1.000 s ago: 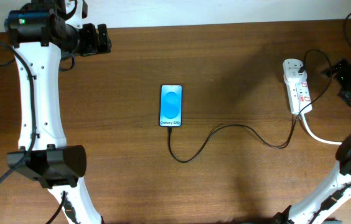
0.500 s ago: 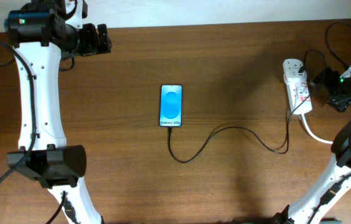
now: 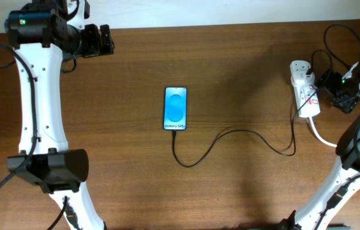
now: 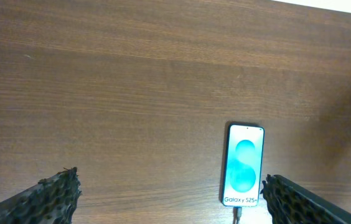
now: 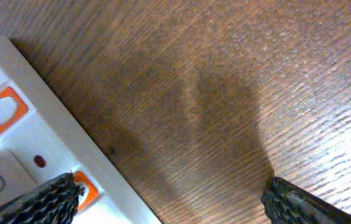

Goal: Plug charger to phone and switch on socket

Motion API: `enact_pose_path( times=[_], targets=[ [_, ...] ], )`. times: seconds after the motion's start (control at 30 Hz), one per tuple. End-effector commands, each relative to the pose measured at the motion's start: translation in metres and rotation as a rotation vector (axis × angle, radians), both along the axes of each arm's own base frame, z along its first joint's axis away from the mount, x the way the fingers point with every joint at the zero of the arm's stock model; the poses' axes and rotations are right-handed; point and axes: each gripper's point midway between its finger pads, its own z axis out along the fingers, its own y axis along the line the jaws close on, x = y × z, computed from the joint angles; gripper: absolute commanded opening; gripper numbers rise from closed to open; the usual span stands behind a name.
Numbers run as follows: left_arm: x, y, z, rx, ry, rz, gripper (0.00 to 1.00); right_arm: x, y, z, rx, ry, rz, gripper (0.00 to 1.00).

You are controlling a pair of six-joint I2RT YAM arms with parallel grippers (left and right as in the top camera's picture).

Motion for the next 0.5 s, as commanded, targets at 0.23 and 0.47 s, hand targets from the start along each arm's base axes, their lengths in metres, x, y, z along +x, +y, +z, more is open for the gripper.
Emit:
enact_pose_path(
  times=[0.23,0.47],
  targets=[
    [0.002,0.003,-0.003,0.008,0.005,0.003,0.99,-0.006,0.02,-0.041,0.021,0.094,0.052,0.98],
    [0.002,0.003,-0.003,0.008,0.005,0.003,0.99,-0.012,0.023,-0.042,0.037,0.122,0.053,0.98]
  ],
)
